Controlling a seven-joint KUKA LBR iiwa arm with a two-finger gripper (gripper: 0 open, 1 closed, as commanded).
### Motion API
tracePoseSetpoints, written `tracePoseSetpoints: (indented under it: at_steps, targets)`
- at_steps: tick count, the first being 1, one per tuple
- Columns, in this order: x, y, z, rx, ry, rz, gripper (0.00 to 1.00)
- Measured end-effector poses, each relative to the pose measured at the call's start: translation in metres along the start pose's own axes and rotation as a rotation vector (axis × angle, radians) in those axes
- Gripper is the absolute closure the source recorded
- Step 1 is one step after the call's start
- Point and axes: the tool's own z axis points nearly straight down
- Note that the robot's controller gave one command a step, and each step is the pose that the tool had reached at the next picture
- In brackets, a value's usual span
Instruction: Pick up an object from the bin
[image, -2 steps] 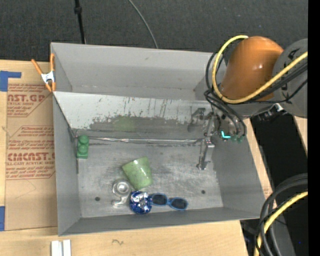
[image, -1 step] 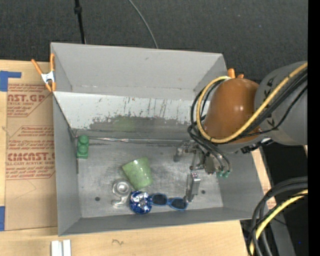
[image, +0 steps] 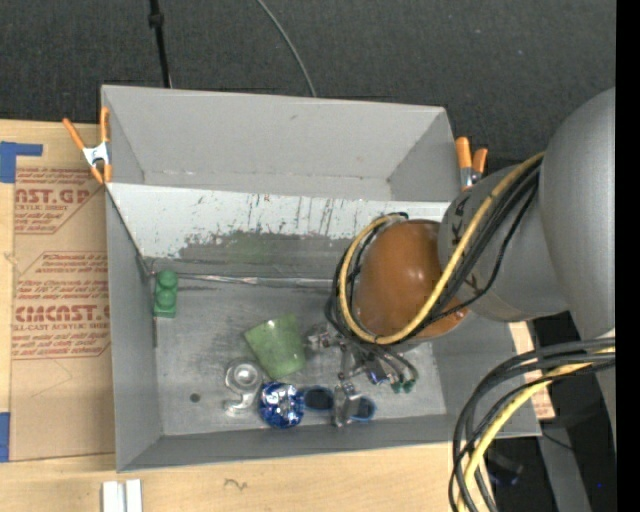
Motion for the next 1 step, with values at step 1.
tracePoseSetpoints:
  at_steps: [1]
  targets:
    - [0.0023, 0.0004, 0.001, -0.002, 0.007, 0.001, 1.0]
